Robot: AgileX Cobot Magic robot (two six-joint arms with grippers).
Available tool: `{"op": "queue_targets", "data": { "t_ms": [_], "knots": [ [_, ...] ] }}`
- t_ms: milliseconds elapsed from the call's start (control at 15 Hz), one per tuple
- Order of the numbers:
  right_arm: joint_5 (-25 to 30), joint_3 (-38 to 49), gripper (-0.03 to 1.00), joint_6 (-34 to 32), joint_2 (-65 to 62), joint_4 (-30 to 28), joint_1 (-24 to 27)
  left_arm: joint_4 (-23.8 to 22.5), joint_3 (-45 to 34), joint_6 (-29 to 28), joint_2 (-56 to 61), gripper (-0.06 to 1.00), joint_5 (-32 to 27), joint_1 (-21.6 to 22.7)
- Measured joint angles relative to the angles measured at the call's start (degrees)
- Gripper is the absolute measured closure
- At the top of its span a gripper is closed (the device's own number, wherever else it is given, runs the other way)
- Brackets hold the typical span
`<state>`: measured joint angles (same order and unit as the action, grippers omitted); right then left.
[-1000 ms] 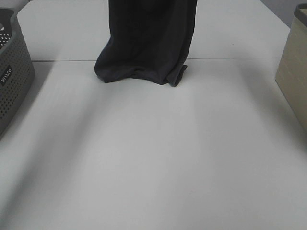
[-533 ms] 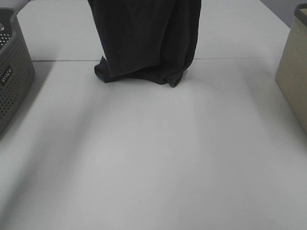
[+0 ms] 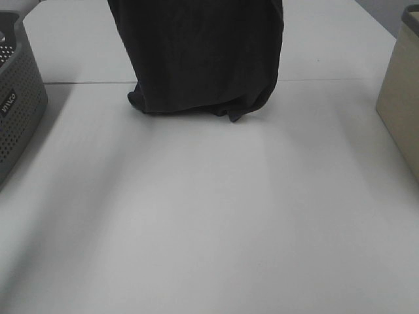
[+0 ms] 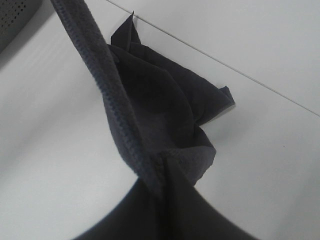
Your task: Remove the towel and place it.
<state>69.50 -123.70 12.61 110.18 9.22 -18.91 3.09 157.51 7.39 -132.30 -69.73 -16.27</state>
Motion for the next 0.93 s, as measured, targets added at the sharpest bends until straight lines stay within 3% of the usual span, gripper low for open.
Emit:
{"op": "queue_targets", "data": {
  "t_ms": [133, 267, 333, 533, 933],
  "knots": [
    [0.23, 1.03, 0.96, -0.74, -1.38, 0.00, 0.00, -0.11, -8.82, -0.92, 7.05, 0.94, 0.00, 0.00],
    [0.11, 4.64, 0.96, -0.97, -4.18, 0.23, 0.00, 0.00, -22.63, -1.38, 15.81, 0.94, 0.06, 0.00],
    [0.11, 9.80, 0.96, -1.95, -6.70, 0.69, -0.17, 1.43, -33.92, -1.60, 22.23, 0.94, 0.06, -0.06],
    [-0.17, 20.05, 0.96, -2.01, -13.12, 2.52, -0.46, 2.69, -53.00, -1.66, 35.47, 0.94, 0.23, -0.23],
    [-0.57, 37.07, 0.96, -2.29, -26.01, 6.02, -1.03, 6.70, -75.80, -2.92, 52.14, 0.94, 1.32, -0.86]
  ]
}}
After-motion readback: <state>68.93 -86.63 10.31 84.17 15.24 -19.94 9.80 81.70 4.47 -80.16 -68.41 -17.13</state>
